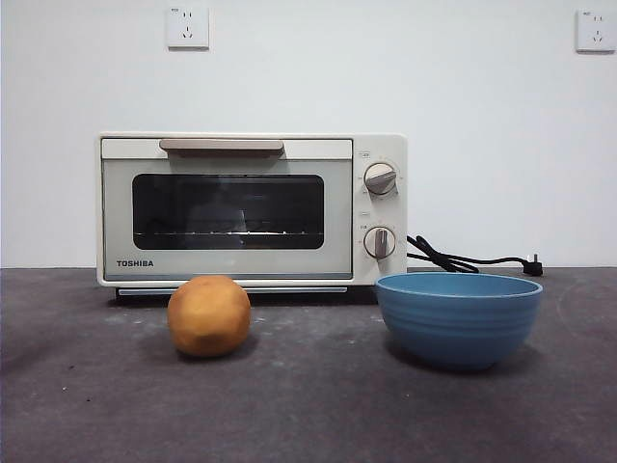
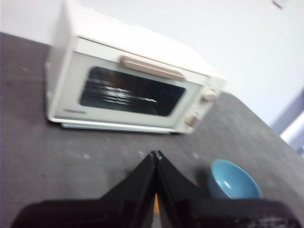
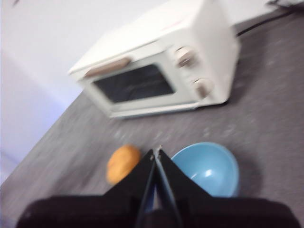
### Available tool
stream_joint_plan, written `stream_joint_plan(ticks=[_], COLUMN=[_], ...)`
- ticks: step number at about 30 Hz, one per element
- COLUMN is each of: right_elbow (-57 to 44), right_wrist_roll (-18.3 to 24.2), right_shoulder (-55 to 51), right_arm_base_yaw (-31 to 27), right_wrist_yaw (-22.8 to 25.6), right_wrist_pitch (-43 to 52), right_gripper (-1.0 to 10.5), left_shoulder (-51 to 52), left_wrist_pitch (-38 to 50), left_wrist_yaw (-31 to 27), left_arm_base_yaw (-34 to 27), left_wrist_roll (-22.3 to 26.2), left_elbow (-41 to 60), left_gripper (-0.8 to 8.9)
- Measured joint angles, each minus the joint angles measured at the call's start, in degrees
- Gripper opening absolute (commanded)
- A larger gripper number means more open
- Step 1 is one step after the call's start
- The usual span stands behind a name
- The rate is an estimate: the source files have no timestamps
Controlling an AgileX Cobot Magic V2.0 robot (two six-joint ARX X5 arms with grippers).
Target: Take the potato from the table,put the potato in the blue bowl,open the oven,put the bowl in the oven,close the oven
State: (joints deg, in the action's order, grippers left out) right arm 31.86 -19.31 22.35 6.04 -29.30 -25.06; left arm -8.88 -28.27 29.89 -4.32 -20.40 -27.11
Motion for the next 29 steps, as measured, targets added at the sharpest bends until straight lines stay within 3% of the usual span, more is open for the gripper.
stream_joint_plan(ticks=[6, 15, 20, 25, 26, 29], right_elbow=[15.5, 31.3, 33.0, 33.0, 33.0, 33.0], right_wrist_roll=[9.0, 22.4, 25.4, 26.2, 26.2, 26.3], right_shoulder=[11.5, 21.9, 23.0, 23.1, 23.1, 23.1], right_arm_base_yaw=[0.1, 5.3, 9.0, 10.0, 10.1, 10.1], right_wrist_yaw=[-7.2, -8.0, -8.0, -8.0, -8.0, -8.0], right_wrist_pitch=[-15.3, -34.7, -37.6, -37.5, -37.5, -37.4], right_gripper=[-0.1, -0.1, -0.1, 0.2, 0.6, 3.7], left_shoulder=[-8.1, -17.7, -19.7, -19.8, -19.8, -19.8], left_wrist_pitch=[-7.7, -21.3, -26.9, -27.5, -27.5, -27.5], left_wrist_yaw=[7.5, 13.7, 13.8, 13.7, 13.7, 13.7], left_arm_base_yaw=[0.0, 0.0, 0.3, 0.8, 0.8, 0.8], left_wrist_roll=[5.2, 14.5, 18.8, 20.0, 20.0, 20.2], left_elbow=[-9.2, -21.6, -25.7, -25.8, -25.8, -25.8], left_gripper=[-0.08, -0.08, -0.08, -0.08, -0.08, -0.08])
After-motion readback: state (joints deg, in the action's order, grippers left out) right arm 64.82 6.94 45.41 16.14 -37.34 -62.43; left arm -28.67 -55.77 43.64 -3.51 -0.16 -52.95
